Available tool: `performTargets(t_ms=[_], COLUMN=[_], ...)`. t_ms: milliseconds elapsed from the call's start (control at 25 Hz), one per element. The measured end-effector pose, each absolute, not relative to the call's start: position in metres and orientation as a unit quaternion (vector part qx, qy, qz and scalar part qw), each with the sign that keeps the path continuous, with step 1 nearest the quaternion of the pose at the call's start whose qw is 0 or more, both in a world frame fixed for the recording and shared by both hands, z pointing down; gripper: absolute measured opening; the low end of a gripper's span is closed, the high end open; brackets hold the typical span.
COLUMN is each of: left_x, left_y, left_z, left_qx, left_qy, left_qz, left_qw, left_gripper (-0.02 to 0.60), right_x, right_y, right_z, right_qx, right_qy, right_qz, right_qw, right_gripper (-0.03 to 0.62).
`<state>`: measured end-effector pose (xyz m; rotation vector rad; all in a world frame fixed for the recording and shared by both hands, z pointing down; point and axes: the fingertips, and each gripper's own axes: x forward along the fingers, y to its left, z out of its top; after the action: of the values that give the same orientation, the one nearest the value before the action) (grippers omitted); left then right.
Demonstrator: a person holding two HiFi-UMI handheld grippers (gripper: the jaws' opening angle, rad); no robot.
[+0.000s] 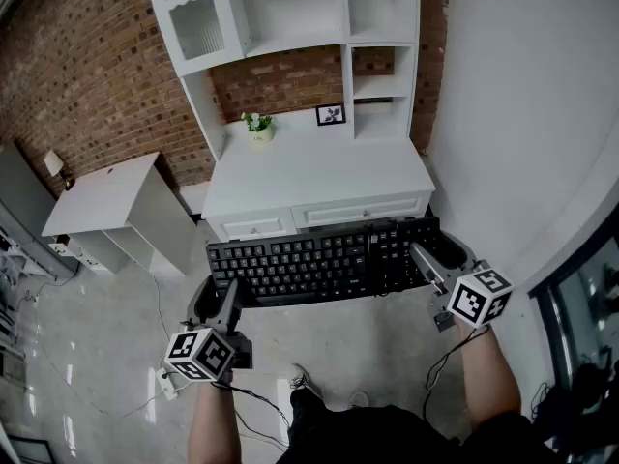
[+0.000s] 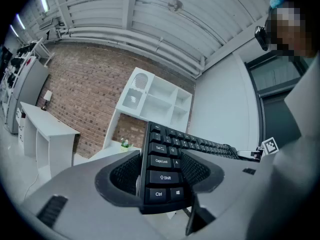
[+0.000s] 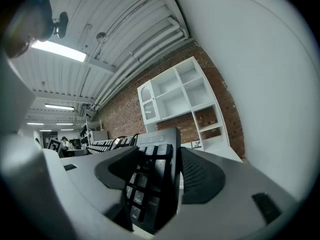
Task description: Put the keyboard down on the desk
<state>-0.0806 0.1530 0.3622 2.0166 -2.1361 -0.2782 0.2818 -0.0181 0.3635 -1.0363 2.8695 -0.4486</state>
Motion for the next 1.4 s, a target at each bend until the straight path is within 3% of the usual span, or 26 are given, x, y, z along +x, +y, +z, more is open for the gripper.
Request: performTargets(t_ms=[1400], left_x=[-0.081], left_y=[0.144], left_z=[0.368], left_qx=[0.678], left_qy=[-0.720], left_qz=[-0.086], left_qw=[0.120], left_gripper=[0.265], right_x=[0.285], right_y=[-0.021], right_z=[0.366], right_qx=[-0.350], right_qy=[0.923], right_qz=[-0.161], right_qw=[0.028], right_gripper=[0.272])
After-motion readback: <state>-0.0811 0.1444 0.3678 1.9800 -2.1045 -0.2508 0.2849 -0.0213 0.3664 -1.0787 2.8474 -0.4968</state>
